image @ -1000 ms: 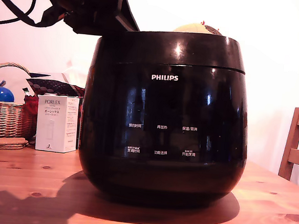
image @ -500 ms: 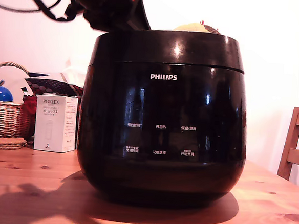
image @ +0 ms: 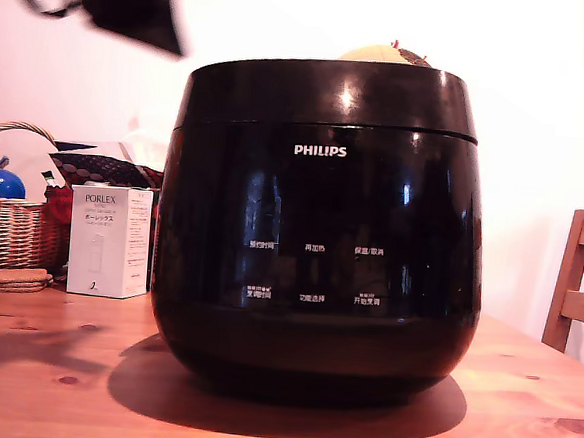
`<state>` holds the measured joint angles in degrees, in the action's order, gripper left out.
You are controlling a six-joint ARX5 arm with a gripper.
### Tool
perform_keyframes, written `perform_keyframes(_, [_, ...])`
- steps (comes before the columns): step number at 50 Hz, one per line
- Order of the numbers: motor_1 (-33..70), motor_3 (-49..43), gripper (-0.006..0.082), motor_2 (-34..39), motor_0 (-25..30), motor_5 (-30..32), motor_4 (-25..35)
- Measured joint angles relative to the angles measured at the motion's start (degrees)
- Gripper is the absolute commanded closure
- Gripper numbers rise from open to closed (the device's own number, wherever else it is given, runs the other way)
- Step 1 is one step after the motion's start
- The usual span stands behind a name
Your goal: Close the rice cooker by pressing the lid down with medium force
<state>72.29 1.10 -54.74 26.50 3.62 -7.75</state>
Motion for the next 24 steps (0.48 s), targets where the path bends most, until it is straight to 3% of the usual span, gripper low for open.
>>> perform_keyframes(14, [-7.63, -0.55, 0.0789, 0.0, -8.72, 0.07, 1.92])
perform_keyframes(24, [-9.09, -1.62, 0.0789, 0.0, -11.54, 0.09, 4.09])
